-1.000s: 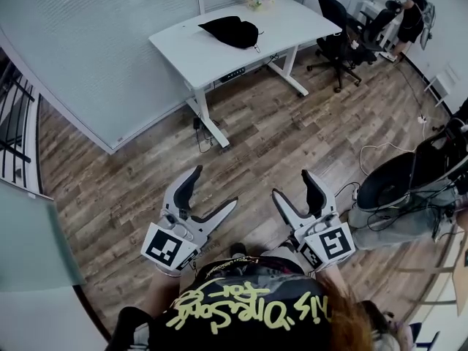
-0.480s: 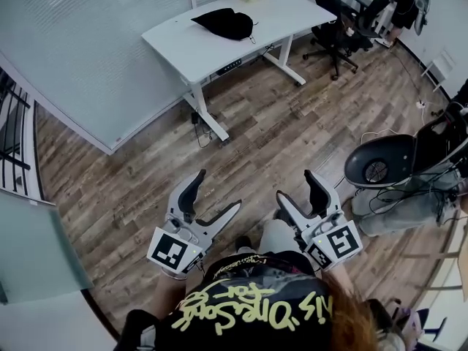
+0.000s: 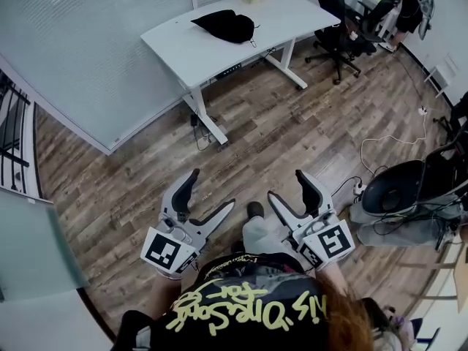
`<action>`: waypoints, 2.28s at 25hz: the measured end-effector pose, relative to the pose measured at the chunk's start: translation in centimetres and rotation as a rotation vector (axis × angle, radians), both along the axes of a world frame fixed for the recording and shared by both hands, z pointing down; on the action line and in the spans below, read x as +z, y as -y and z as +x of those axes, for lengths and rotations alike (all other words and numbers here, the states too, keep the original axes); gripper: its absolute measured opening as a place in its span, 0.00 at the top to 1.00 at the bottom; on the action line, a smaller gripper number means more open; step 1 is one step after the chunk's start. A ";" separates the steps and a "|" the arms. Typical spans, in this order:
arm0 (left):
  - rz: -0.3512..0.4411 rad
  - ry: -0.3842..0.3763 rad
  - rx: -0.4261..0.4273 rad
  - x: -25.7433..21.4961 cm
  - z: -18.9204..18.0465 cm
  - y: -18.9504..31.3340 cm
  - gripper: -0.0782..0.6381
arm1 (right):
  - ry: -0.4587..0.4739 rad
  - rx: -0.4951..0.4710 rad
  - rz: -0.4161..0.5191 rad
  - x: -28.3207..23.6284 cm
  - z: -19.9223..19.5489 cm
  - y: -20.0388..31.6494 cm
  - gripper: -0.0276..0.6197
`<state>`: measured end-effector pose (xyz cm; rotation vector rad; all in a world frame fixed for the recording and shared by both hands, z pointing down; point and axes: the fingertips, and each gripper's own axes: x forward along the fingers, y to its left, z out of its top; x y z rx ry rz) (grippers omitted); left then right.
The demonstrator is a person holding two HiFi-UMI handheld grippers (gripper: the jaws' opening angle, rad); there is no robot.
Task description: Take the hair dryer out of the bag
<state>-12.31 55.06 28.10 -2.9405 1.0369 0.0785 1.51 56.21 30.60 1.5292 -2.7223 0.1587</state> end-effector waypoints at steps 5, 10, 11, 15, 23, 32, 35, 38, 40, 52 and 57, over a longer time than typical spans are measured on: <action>0.005 0.017 -0.014 -0.3 0.3 3.8 0.36 | 0.011 -0.003 0.009 -0.1 0.6 4.7 0.49; 0.014 0.006 -0.014 -1.3 2.0 8.3 0.37 | -0.024 -0.003 0.041 -0.9 2.5 8.9 0.49; 0.019 0.007 -0.011 -1.5 2.5 9.2 0.37 | -0.024 0.000 0.050 -1.1 3.0 9.8 0.49; 0.039 0.014 -0.001 -2.5 4.3 13.1 0.37 | -0.012 -0.008 0.096 -2.6 4.4 13.2 0.49; 0.034 0.019 -0.016 -2.6 7.5 18.5 0.40 | 0.012 -0.035 0.093 -2.9 7.6 19.1 0.49; 0.049 0.019 -0.047 -2.2 10.3 22.3 0.40 | -0.014 -0.085 0.098 -2.1 10.4 23.8 0.49; 0.029 0.029 -0.043 -1.5 9.9 22.8 0.40 | -0.014 -0.089 0.093 -1.9 10.0 24.7 0.49; 0.001 0.025 -0.044 -0.8 9.2 23.7 0.40 | -0.023 -0.076 0.093 -1.8 9.6 25.2 0.49; 0.000 0.014 -0.055 -0.9 9.0 24.3 0.41 | -0.029 -0.075 0.081 -1.5 9.7 25.4 0.49; -0.034 -0.014 -0.057 -1.0 9.3 26.2 0.42 | -0.046 -0.082 0.091 -1.2 10.0 26.5 0.49; -0.010 -0.008 -0.065 -1.4 10.4 26.3 0.43 | -0.012 -0.067 0.077 -1.1 11.7 26.7 0.49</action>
